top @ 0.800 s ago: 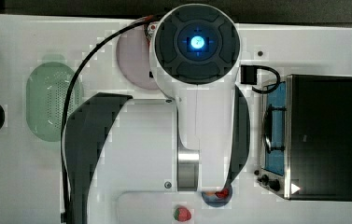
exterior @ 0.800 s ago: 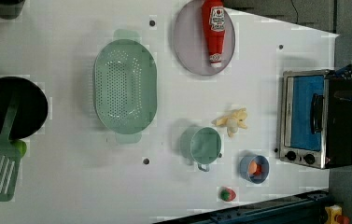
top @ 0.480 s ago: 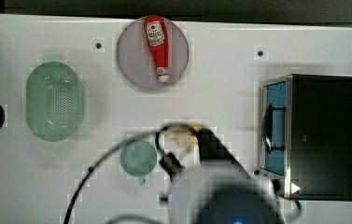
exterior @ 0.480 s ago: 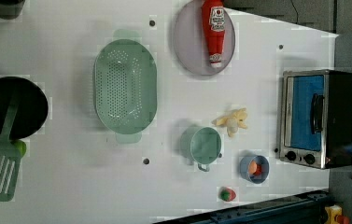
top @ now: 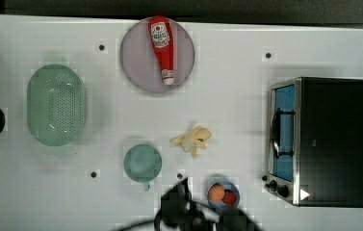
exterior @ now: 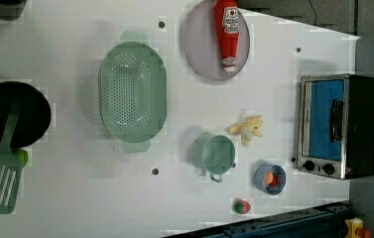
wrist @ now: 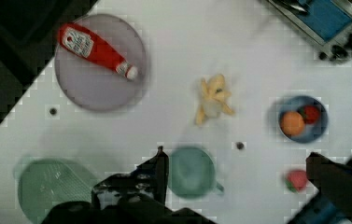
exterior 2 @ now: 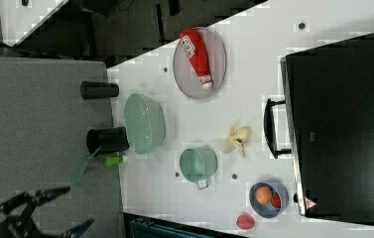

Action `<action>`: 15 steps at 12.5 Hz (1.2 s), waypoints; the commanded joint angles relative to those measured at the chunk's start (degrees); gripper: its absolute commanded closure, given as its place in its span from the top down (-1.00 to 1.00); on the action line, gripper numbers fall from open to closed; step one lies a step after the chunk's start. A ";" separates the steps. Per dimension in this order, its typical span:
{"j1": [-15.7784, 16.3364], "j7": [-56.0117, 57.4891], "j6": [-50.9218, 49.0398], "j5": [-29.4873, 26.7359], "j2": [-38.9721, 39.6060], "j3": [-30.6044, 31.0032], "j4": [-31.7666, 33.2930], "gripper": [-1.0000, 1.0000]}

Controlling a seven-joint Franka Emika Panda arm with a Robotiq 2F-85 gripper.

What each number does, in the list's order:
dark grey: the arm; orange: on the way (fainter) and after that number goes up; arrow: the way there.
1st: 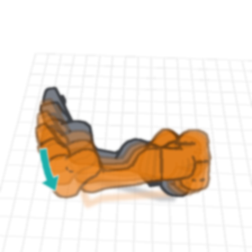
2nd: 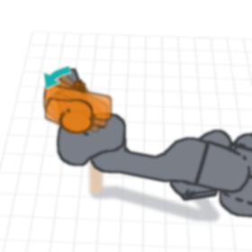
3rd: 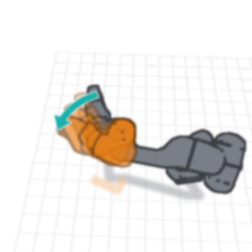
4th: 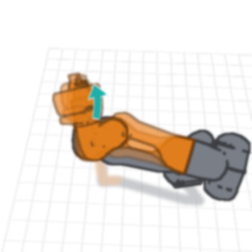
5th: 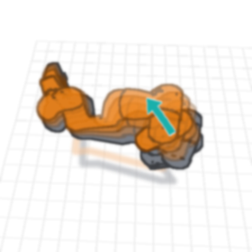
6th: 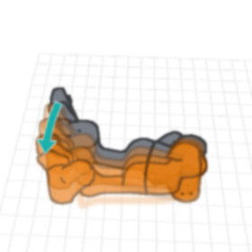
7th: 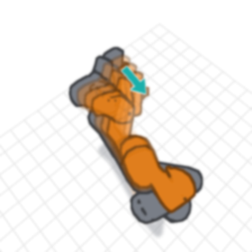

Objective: Pick banana from table and place on oven.

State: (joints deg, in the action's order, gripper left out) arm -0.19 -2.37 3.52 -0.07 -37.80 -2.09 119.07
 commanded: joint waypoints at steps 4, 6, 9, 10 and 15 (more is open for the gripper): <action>-0.38 -2.39 12.84 -0.22 19.95 0.26 9.51 1.00; -0.46 -2.39 20.75 -0.22 23.84 0.13 12.27 1.00; -0.61 -2.39 31.06 -0.22 29.91 -0.30 16.40 1.00; -0.61 -2.39 34.68 -0.22 32.03 -0.51 17.79 1.00; -0.54 -2.46 50.46 -0.22 43.92 -1.29 21.38 1.00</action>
State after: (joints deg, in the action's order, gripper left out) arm -0.40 -2.63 52.26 -0.28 5.09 -2.37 140.67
